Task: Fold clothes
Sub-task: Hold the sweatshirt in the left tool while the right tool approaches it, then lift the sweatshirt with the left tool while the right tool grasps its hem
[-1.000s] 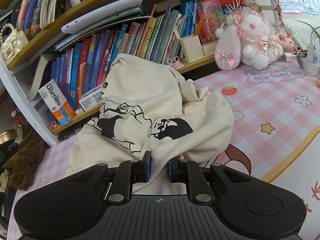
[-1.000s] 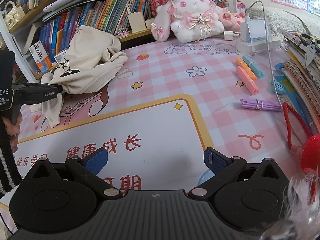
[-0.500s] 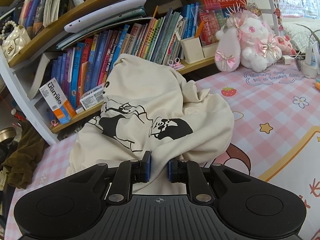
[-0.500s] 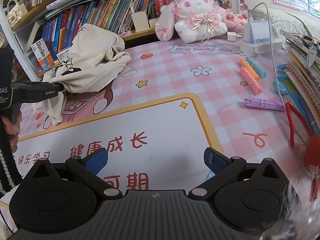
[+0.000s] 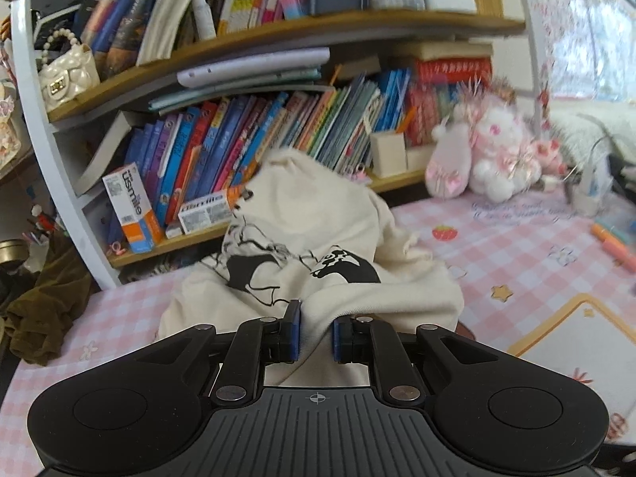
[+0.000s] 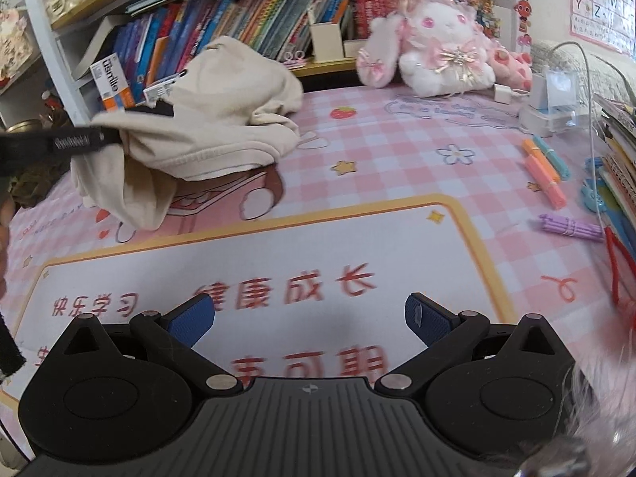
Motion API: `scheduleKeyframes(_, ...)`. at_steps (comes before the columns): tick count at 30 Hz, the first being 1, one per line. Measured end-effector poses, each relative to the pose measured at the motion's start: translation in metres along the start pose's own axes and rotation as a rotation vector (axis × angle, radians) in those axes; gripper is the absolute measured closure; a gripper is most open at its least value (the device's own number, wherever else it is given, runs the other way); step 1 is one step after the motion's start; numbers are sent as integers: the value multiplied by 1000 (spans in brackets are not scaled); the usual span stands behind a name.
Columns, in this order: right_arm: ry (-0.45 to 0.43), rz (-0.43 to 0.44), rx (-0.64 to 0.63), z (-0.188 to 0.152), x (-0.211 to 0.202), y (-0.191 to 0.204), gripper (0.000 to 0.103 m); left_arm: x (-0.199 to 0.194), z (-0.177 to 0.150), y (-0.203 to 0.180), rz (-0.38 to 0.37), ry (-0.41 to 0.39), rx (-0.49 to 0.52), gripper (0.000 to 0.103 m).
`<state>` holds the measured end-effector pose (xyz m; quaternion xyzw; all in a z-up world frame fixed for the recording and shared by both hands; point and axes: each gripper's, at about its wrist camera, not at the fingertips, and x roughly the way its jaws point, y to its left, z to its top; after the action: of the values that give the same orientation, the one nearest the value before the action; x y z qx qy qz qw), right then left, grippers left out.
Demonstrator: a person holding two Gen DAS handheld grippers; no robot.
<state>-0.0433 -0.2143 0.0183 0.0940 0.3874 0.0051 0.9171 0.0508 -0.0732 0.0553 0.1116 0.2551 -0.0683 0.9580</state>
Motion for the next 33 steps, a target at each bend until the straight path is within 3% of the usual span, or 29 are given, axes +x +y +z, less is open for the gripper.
scheduleKeyframes(10, -109, -116, -63, -4, -18, 58, 0, -70, 13, 41, -132, -175, 20, 93)
scheduleKeyframes(15, -186, -188, -272, -11, -23, 84, 0, -109, 12, 82, -160, -260, -26, 97)
scheduleKeyframes(20, -212, -219, -556, -15, -3, 126, 0, -133, -8, 116, -166, -263, -49, 97)
scheduleKeyframes(23, -201, -187, -708, -23, 15, 155, 0, -145, -19, 134, -171, -257, -62, 97)
scheduleKeyframes(28, -147, -27, -967, -62, 23, 199, 2, -152, -26, 151, -175, -241, -67, 97)
scheduleKeyframes(30, -175, -18, -1048, -77, 26, 211, 3, -153, -29, 156, -184, -235, -60, 97)
scheduleKeyframes(31, -200, -31, -1080, -82, 28, 217, 7, -153, -30, 158, -187, -231, -51, 97)
scheduleKeyframes(33, -254, -111, -1101, -80, 38, 225, 27, -149, -35, 163, -194, -209, -35, 97)
